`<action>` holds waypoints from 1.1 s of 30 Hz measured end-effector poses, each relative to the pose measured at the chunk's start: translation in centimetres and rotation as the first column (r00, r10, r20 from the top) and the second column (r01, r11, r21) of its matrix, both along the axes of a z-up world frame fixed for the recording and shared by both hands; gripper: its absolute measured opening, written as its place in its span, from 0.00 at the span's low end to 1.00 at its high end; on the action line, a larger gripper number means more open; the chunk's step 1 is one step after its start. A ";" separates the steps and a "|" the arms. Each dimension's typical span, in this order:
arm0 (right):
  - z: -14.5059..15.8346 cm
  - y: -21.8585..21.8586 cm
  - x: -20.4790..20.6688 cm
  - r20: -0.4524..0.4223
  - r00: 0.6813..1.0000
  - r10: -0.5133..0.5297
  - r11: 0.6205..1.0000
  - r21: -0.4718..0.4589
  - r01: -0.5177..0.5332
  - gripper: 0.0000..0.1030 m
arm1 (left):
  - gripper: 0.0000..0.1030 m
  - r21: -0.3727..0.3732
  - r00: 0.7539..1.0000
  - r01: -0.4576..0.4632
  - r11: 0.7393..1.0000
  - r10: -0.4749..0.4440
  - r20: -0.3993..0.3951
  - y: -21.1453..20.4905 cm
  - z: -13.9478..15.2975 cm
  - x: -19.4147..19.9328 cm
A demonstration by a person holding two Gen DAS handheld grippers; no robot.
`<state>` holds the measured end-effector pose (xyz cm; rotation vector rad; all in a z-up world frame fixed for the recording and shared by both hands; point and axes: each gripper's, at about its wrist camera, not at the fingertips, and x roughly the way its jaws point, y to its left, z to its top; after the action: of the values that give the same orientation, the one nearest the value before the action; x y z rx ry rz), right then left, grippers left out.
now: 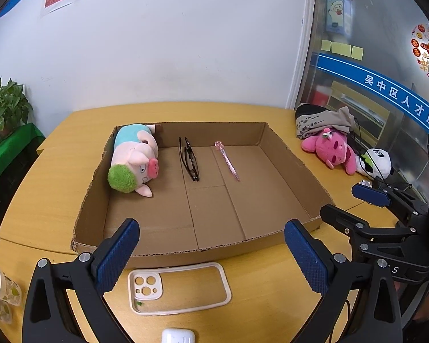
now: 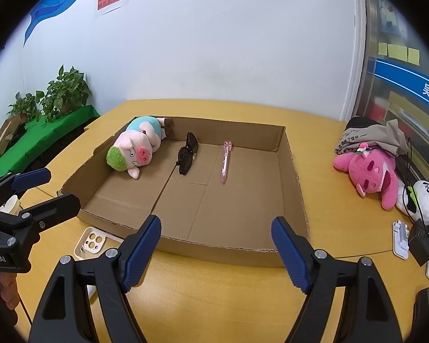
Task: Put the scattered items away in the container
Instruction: 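Withdraw both grippers from the box, then lower both grippers to the clear phone case and close them on its rim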
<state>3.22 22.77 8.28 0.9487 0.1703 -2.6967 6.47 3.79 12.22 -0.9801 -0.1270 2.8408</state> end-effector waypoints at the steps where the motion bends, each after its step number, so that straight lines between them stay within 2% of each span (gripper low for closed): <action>1: 0.0 0.1 0.0 0.000 1.000 -0.002 1.000 -0.001 0.002 0.77 | 1.00 -0.003 1.000 0.002 1.000 -0.002 0.002 0.1 -0.1 0.0; 22: -1.0 0.3 0.0 0.031 1.000 -0.003 1.000 -0.010 0.003 0.77 | 1.00 0.000 0.999 0.020 1.000 -0.020 0.038 -0.2 -1.3 0.1; 28: -2.4 -0.4 -0.2 0.084 0.996 0.027 0.999 -0.028 -0.025 0.77 | 1.00 0.016 0.997 0.009 1.000 -0.010 0.070 -2.0 -2.8 0.5; 33: -5.9 -1.8 -0.4 0.205 0.976 0.078 0.994 -0.086 -0.062 0.77 | 1.00 0.023 0.985 -0.016 1.000 0.012 0.172 -4.8 -6.1 0.4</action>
<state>2.82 20.96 2.37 1.1691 0.0530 -2.4997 6.90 -1.03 6.08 -1.2231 -0.1854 2.7561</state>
